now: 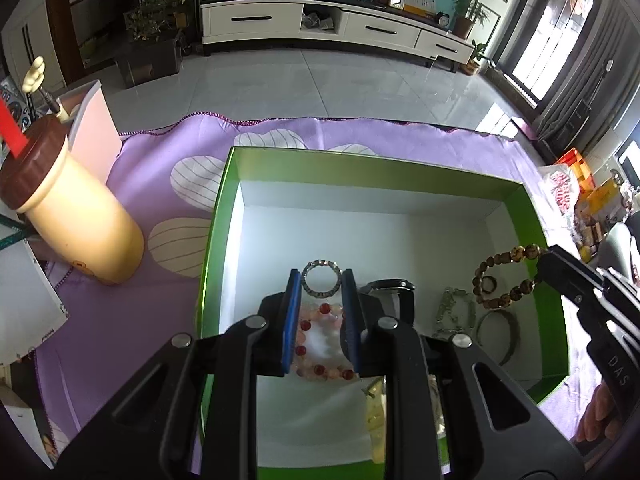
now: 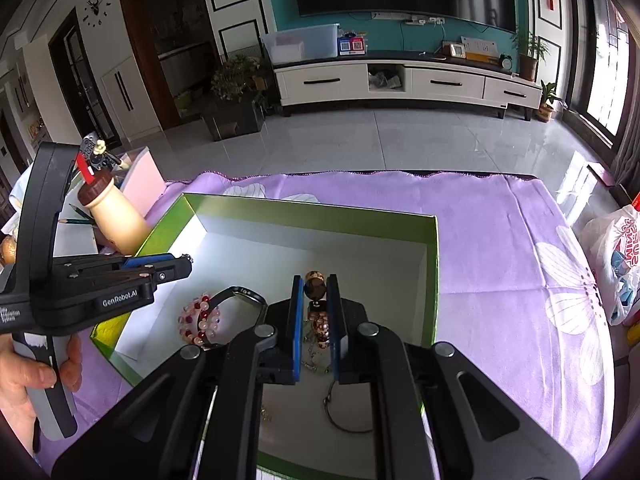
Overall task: Organize jewelry
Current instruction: 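Carry the rhinestone ring and wooden bead bracelet over the green box, then hold the ring and wooden bracelet low inside the green box with both tools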
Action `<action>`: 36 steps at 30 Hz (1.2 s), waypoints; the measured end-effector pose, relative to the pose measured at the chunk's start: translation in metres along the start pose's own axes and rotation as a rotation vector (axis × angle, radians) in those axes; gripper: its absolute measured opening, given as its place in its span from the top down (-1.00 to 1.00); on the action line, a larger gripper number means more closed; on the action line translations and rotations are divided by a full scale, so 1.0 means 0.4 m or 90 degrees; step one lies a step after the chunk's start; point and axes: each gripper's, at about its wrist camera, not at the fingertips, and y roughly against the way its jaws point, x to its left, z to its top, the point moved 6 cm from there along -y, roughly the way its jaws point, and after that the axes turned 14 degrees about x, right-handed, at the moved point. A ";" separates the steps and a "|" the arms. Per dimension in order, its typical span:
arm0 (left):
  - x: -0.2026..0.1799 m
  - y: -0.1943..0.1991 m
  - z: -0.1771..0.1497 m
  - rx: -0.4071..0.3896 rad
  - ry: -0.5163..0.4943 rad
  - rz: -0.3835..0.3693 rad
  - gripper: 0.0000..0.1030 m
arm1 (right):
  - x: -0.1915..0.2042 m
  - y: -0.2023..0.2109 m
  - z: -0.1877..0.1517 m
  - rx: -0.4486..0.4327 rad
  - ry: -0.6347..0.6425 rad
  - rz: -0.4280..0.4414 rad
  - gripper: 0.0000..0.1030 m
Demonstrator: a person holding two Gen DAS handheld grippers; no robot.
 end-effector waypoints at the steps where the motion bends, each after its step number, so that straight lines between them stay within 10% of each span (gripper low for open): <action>1: -0.002 -0.003 0.000 0.001 -0.001 0.003 0.61 | 0.000 -0.005 0.003 0.003 -0.001 0.000 0.79; 36: -0.008 -0.084 0.002 0.043 -0.009 0.038 0.60 | -0.057 -0.094 -0.012 0.069 -0.020 -0.038 0.79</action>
